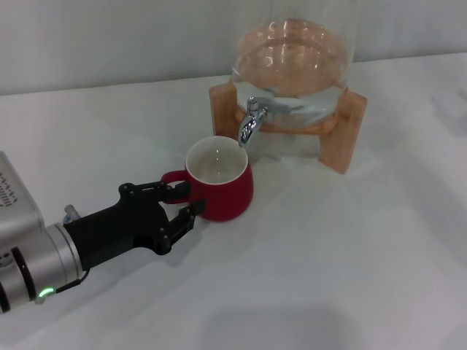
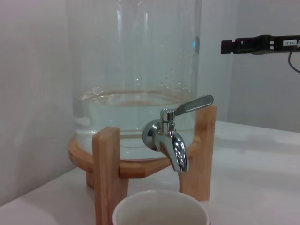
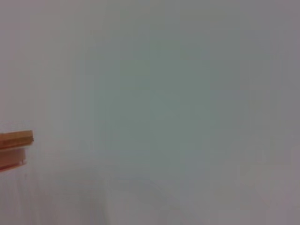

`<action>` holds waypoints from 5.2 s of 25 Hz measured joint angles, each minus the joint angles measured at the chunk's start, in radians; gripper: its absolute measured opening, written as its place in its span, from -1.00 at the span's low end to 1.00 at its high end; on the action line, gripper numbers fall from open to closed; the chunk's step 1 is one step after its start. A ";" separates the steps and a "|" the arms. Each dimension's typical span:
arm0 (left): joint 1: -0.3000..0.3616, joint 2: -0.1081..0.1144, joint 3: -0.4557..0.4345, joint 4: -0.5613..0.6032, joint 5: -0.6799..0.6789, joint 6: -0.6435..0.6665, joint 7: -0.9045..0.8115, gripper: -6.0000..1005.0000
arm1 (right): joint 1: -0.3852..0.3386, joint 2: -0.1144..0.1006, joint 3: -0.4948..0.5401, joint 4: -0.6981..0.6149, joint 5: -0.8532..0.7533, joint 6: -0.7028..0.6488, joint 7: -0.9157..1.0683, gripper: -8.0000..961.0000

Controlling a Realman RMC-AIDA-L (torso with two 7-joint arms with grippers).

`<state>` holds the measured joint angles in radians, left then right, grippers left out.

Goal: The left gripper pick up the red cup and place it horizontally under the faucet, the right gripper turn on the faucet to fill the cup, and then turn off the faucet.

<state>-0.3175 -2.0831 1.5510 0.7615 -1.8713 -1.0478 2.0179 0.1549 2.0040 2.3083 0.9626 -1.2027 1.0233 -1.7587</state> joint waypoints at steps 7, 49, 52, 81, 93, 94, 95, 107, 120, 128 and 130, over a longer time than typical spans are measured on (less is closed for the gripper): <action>-0.006 0.000 0.002 0.000 0.006 -0.002 0.009 -0.31 | 0.000 0.001 0.000 -0.001 0.000 -0.001 -0.001 0.32; -0.064 0.005 -0.138 -0.146 -0.182 0.181 0.035 -0.31 | 0.014 -0.002 0.013 -0.013 0.000 -0.017 -0.001 0.32; -0.096 0.004 -0.133 -0.181 -0.151 0.181 0.034 -0.31 | 0.014 -0.002 0.013 -0.013 0.000 -0.017 -0.001 0.32; -0.230 0.006 -0.131 -0.194 0.047 0.141 -0.158 -0.30 | 0.028 -0.002 0.013 -0.026 0.000 -0.020 -0.003 0.32; -0.230 0.004 -0.132 -0.196 0.044 0.085 -0.152 -0.30 | 0.030 -0.002 0.013 -0.026 0.000 -0.020 -0.003 0.32; -0.229 0.004 -0.134 -0.195 0.044 0.081 -0.152 -0.30 | 0.030 -0.002 0.013 -0.026 0.000 -0.020 -0.004 0.32; -0.227 0.003 -0.136 -0.193 0.044 0.080 -0.149 -0.30 | 0.030 -0.002 0.013 -0.026 0.000 -0.020 -0.004 0.32; -0.098 0.001 -0.141 -0.095 0.003 0.077 -0.019 -0.30 | 0.019 -0.002 0.014 -0.025 0.000 -0.013 -0.004 0.32; 0.159 0.005 -0.206 0.213 -0.113 0.055 -0.073 -0.30 | 0.016 -0.002 0.029 -0.025 0.000 -0.005 -0.003 0.32; 0.166 0.001 -0.255 0.204 -0.136 0.040 -0.074 0.15 | 0.005 -0.001 0.030 -0.024 0.000 0.022 0.004 0.32; 0.166 0.002 -0.265 0.203 -0.137 0.042 -0.073 0.33 | -0.006 -0.001 0.030 -0.024 0.000 0.072 0.006 0.32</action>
<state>-0.1512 -2.0813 1.2855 0.9649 -2.0078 -1.0056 1.9450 0.1494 2.0031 2.3378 0.9389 -1.2029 1.0956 -1.7528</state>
